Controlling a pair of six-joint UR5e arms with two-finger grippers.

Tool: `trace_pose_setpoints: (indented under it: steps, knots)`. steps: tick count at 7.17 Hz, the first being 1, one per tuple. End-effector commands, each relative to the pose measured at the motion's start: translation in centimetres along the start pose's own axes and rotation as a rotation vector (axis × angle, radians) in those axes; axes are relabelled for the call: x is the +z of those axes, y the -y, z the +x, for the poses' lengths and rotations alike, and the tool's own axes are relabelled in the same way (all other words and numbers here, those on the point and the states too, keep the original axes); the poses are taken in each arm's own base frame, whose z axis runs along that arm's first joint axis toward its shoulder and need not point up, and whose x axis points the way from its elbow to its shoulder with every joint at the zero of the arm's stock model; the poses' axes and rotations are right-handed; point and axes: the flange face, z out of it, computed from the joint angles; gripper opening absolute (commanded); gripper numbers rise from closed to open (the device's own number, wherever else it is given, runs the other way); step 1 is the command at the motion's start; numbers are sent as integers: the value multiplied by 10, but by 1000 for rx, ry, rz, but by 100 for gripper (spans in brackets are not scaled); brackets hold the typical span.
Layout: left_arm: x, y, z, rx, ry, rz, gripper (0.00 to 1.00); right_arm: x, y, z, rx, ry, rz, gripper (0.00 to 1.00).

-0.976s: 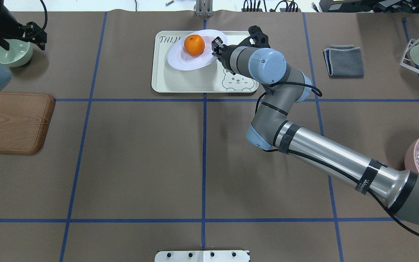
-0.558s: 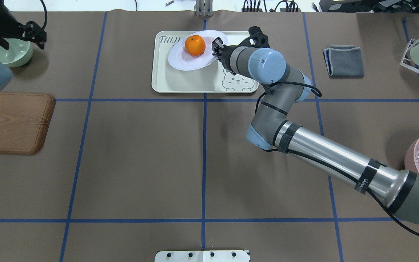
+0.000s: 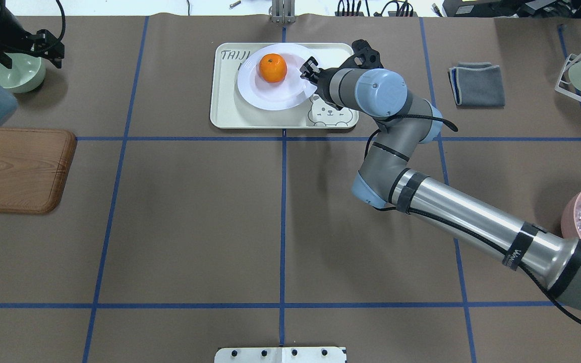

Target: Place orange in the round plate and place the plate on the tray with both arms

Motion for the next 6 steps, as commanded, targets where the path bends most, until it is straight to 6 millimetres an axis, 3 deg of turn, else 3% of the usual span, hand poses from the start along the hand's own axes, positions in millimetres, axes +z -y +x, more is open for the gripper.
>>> trace_pose_setpoints:
  steps: [1,2,3,4,5,6]
  knots:
    - [-1,0,0,3,-1,1,98,-42,39,39,-241,-227,-96,100]
    - [-1,0,0,6,-2,0,98,-62,56,38,-283,-314,-170,100]
    - [1,0,-1,7,-1,-1,98,-96,92,54,-329,-346,-247,100]
    - [1,-1,-2,6,0,-1,98,-142,147,78,-351,-363,-292,100]
    - [4,-3,-6,8,3,-6,98,-185,187,90,-388,-378,-330,100]
    - [3,-4,-7,16,-1,-7,98,-230,216,115,-449,-427,-350,100]
